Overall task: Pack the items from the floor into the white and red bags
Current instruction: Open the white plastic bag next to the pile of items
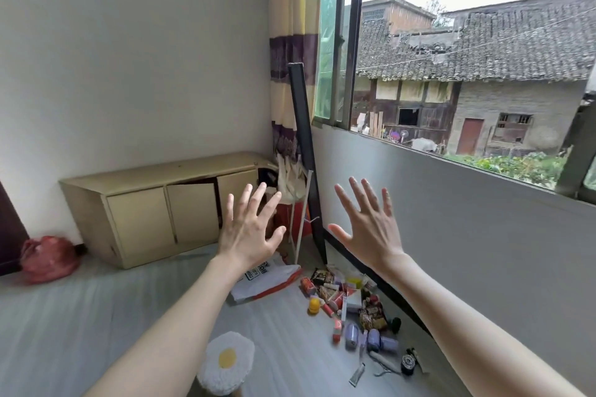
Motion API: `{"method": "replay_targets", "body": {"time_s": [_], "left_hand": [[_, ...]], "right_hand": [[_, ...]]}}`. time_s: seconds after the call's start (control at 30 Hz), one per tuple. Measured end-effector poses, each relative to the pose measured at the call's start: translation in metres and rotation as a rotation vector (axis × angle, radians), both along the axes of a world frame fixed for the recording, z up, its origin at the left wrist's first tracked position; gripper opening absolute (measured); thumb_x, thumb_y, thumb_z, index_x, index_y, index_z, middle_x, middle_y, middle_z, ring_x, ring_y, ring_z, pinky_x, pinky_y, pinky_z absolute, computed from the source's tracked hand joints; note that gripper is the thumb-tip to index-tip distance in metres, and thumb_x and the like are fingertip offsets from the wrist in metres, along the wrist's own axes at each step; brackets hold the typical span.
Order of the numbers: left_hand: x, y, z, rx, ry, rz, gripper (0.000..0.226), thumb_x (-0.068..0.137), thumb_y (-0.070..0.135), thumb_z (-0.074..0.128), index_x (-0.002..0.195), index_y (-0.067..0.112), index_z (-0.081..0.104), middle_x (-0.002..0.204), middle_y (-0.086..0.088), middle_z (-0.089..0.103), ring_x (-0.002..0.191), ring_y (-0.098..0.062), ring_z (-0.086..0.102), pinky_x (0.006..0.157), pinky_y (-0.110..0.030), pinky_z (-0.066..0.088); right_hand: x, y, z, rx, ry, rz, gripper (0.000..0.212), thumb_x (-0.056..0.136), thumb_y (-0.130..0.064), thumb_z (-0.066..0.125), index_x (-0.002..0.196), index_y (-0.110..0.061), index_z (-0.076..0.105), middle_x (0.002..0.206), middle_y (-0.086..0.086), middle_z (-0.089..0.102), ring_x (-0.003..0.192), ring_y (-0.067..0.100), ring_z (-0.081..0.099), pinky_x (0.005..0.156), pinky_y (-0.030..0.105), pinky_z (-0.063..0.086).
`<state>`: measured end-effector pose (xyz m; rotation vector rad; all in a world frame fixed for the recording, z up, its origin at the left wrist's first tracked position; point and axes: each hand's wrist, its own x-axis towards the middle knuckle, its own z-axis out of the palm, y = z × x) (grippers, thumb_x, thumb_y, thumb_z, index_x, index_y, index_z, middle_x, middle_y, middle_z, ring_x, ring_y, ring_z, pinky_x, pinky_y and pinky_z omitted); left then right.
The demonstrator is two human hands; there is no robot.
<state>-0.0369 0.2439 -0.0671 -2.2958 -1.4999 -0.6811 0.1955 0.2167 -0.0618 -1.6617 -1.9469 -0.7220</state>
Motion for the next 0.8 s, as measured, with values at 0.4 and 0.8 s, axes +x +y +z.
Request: {"method": "replay_targets", "body": {"time_s": [0.4, 0.8], "left_hand": [[0.006, 0.163, -0.095, -0.269, -0.053, 0.131, 0.073, 0.079, 0.059, 0.016, 0.147, 0.031, 0.011, 0.157, -0.002, 0.001, 0.143, -0.022, -0.007, 0.114, -0.045, -0.008], [0.019, 0.317, -0.175, -0.456, -0.040, 0.163, 0.084, 0.069, 0.063, 0.003, 0.146, 0.032, 0.012, 0.157, 0.001, -0.001, 0.143, -0.020, -0.009, 0.113, -0.043, -0.010]], "right_hand": [[0.029, 0.187, -0.086, -0.219, 0.063, 0.036, 0.075, 0.080, -0.055, 0.055, 0.143, -0.021, 0.032, 0.147, 0.014, 0.035, 0.136, 0.035, 0.032, 0.108, 0.056, 0.011], [0.043, 0.354, -0.166, -0.396, 0.141, 0.048, 0.074, 0.087, -0.057, 0.045, 0.147, -0.026, 0.014, 0.156, 0.008, 0.015, 0.144, 0.028, 0.010, 0.114, 0.049, -0.003]]}}
